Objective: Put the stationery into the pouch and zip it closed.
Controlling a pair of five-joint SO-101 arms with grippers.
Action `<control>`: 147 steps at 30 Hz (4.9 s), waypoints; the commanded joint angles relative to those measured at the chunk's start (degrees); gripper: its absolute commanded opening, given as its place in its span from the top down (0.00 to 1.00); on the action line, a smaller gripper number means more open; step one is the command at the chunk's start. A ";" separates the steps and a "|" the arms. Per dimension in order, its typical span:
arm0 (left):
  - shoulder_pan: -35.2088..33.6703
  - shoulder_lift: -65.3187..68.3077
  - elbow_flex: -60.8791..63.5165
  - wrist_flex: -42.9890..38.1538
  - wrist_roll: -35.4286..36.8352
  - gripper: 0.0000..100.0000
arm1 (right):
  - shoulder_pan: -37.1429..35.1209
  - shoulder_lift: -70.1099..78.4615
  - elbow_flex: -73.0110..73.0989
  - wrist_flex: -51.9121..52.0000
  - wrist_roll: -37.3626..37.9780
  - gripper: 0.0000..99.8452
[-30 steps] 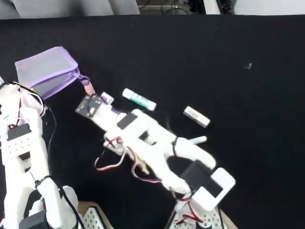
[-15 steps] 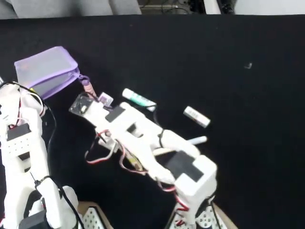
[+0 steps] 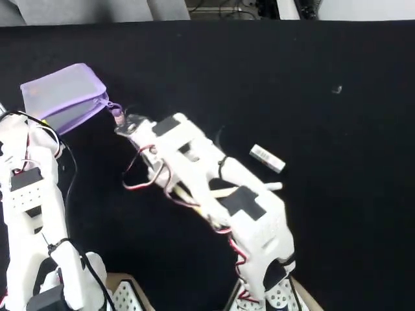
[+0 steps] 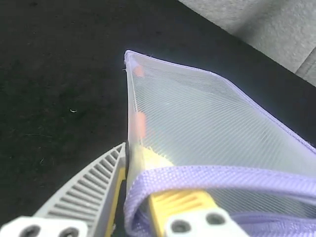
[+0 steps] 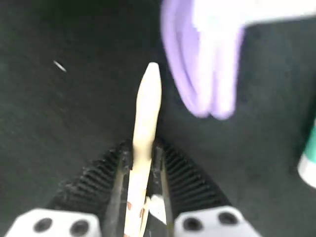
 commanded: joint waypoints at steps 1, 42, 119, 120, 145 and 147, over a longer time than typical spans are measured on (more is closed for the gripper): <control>-0.57 -0.35 -0.57 -1.23 0.70 0.97 | 3.08 -8.04 -1.63 2.55 0.26 0.99; 21.76 -0.26 -25.54 38.24 -2.20 0.97 | -4.13 -103.87 66.77 -71.56 -0.26 0.99; 22.29 6.51 -20.88 34.20 -2.55 0.97 | -3.16 -38.73 79.87 -157.01 16.35 0.87; 21.67 6.51 -20.97 34.20 -2.55 0.97 | -3.25 -40.31 80.92 -155.78 19.25 0.87; 13.67 6.51 -21.76 32.09 -2.64 0.97 | -3.52 -101.14 75.03 -38.68 30.77 0.87; 13.23 6.51 -21.67 32.09 -2.64 0.97 | -1.14 -101.67 75.12 -35.60 32.35 0.87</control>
